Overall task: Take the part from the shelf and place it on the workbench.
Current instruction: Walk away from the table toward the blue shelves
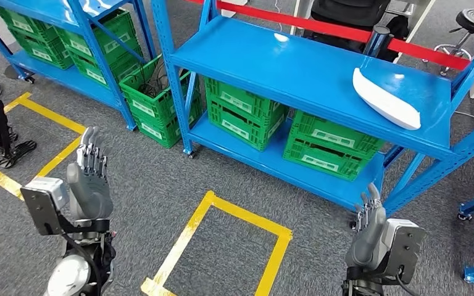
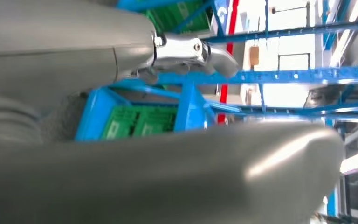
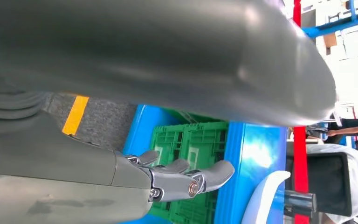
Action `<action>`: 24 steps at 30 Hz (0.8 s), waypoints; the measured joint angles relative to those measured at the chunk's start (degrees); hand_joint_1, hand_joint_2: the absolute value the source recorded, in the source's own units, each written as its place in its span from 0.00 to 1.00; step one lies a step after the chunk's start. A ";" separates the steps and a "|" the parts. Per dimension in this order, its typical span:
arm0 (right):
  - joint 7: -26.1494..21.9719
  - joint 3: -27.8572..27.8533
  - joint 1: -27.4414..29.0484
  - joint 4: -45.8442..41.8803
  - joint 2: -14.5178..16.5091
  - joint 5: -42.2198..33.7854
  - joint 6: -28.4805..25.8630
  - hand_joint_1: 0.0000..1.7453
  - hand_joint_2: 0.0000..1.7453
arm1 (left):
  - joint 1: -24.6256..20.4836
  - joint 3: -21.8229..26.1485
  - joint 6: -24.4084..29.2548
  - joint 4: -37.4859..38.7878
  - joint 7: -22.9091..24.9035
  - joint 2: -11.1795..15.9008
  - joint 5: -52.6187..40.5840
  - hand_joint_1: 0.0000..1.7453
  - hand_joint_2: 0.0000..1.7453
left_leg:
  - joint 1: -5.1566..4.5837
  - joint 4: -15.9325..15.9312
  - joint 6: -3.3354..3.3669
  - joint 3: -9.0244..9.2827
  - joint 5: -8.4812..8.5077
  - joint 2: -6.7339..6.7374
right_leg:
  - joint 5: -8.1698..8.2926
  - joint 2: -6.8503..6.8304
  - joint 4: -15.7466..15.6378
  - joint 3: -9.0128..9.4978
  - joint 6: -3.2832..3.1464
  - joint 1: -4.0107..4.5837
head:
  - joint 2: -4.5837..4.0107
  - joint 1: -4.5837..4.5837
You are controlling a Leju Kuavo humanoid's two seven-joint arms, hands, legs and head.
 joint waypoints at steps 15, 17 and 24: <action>0.03 0.02 0.30 -0.01 0.02 -0.02 0.01 0.00 0.00 | -0.04 -0.32 0.08 0.03 0.07 -0.05 0.00 0.00 0.00 | 0.02 1.31 0.33 -7.08 3.67 0.93 | -3.83 0.19 1.10 4.37 1.42 -0.38 | 0.00 -2.57; 0.03 0.02 0.24 -0.04 0.01 0.04 0.02 0.00 0.00 | -0.10 -0.34 0.03 -0.05 0.02 -0.07 -0.09 0.00 0.00 | 0.28 0.98 0.83 -6.68 3.88 0.87 | -4.75 0.11 2.06 4.02 2.07 -0.43 | 0.00 -2.34; 0.26 0.01 0.22 -0.04 0.00 0.18 -0.02 0.00 0.00 | -0.03 -0.44 -0.15 -0.16 -0.02 -0.09 -0.29 0.00 0.00 | 0.44 0.55 1.48 -5.20 2.81 0.65 | -7.16 -0.04 15.38 -4.91 3.40 -1.41 | 0.00 -0.81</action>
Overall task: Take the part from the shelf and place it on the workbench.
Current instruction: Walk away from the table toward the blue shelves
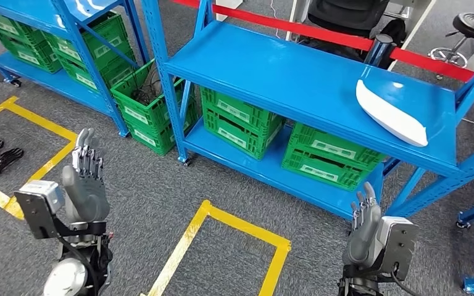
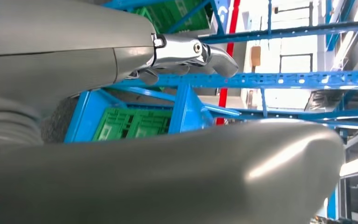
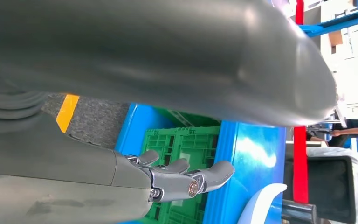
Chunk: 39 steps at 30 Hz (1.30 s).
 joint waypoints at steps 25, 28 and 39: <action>-0.29 -0.95 0.31 -0.31 0.01 -0.24 -0.36 0.00 0.00 | -0.10 -0.03 0.33 0.26 0.24 0.04 0.07 0.00 0.00 | -0.02 -0.66 -0.67 -0.56 1.49 -0.08 | 3.23 0.20 -13.42 8.22 -0.86 0.61 | 0.00 -1.73; -0.40 -1.04 0.30 -0.33 0.00 -0.30 -0.36 0.00 0.00 | -0.08 -0.03 0.28 0.21 0.24 0.02 0.06 0.00 0.00 | 0.14 -0.91 -0.20 -0.15 1.29 0.00 | -0.44 0.08 -4.06 3.04 0.12 0.05 | 0.00 -0.79; -0.43 -1.10 0.18 -0.63 0.02 0.14 0.37 0.00 0.00 | -0.06 -0.08 -0.12 0.23 0.03 -0.09 0.17 0.00 0.00 | 0.24 -1.55 -2.15 1.47 0.04 -0.15 | 6.34 0.08 -15.38 7.46 -1.67 0.46 | 0.00 0.38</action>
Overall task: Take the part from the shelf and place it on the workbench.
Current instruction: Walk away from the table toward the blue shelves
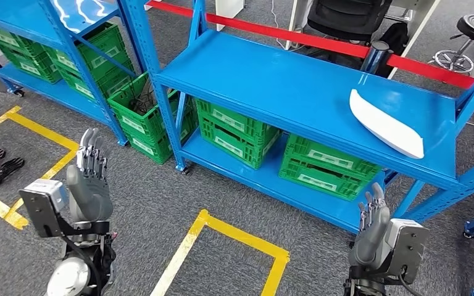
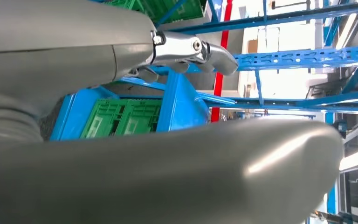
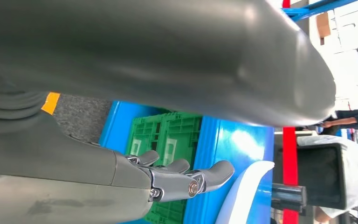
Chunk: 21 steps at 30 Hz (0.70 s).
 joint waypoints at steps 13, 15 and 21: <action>-0.32 -0.06 0.28 -0.31 0.07 -0.30 0.24 0.00 0.00 | 0.16 0.00 0.14 0.53 -0.94 0.07 0.74 0.00 0.00 | -0.95 0.37 0.99 -2.68 2.83 0.33 | -2.07 0.23 -1.16 3.54 -0.86 0.72 | 0.00 -2.69; -0.34 -0.15 0.32 -0.39 0.06 -0.33 0.25 0.00 0.00 | 0.16 -0.01 0.12 0.57 -1.01 0.07 0.78 0.00 0.00 | -1.04 -0.11 1.33 -2.09 2.52 0.25 | -2.28 0.22 -1.25 3.66 -0.24 0.67 | 0.00 -2.57; -0.52 -0.31 0.45 -0.76 0.01 -0.38 0.24 0.00 0.00 | 0.06 0.02 -0.05 0.68 -0.99 0.02 0.79 0.00 0.00 | -0.52 -1.05 2.55 -0.48 1.82 0.28 | -7.78 0.04 12.57 -3.86 1.76 -0.19 | 0.00 -1.27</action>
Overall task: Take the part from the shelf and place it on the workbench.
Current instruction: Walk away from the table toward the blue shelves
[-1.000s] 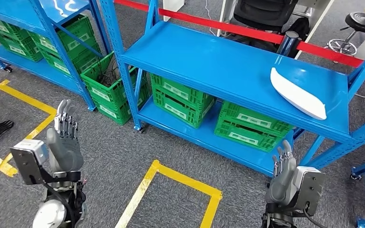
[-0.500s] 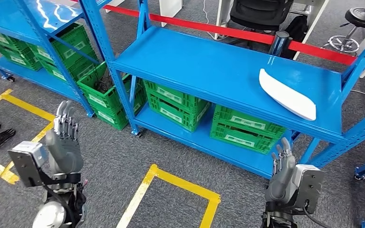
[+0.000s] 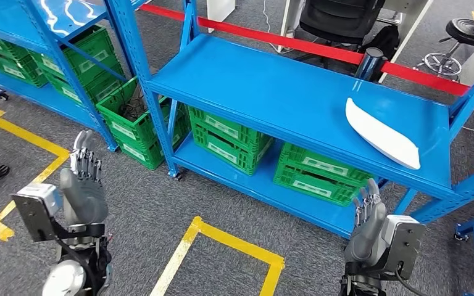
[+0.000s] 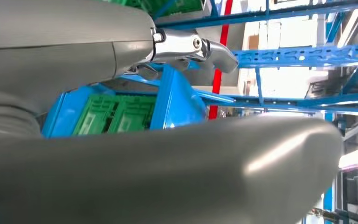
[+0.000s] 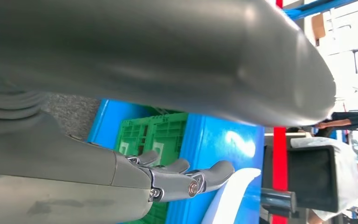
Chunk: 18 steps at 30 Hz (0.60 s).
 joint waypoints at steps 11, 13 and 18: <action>-0.23 -1.28 0.43 -0.49 -0.14 -0.21 0.05 0.00 0.00 | 0.32 0.15 1.95 0.28 1.12 0.05 -3.71 0.00 0.00 | -0.46 0.06 -1.82 2.51 -2.67 1.99 | 9.17 -1.97 -14.11 4.21 -2.34 0.72 | 0.00 1.14; -0.17 -1.44 0.44 -0.57 -0.14 -0.22 0.08 0.00 0.00 | 0.23 0.25 2.19 0.52 1.33 0.08 -3.87 0.00 0.00 | -0.38 3.32 -2.19 1.05 -4.56 1.63 | 9.40 -0.86 -14.64 4.76 -2.95 0.32 | 0.00 0.69; 0.09 -1.55 0.98 -0.60 -0.14 -0.28 0.06 0.00 0.00 | 0.64 0.42 2.23 1.37 1.21 0.17 -3.40 0.00 0.00 | -0.02 16.52 -2.58 -7.18 -7.81 0.59 | 9.00 2.07 -14.44 4.98 -3.33 0.17 | 0.00 -0.75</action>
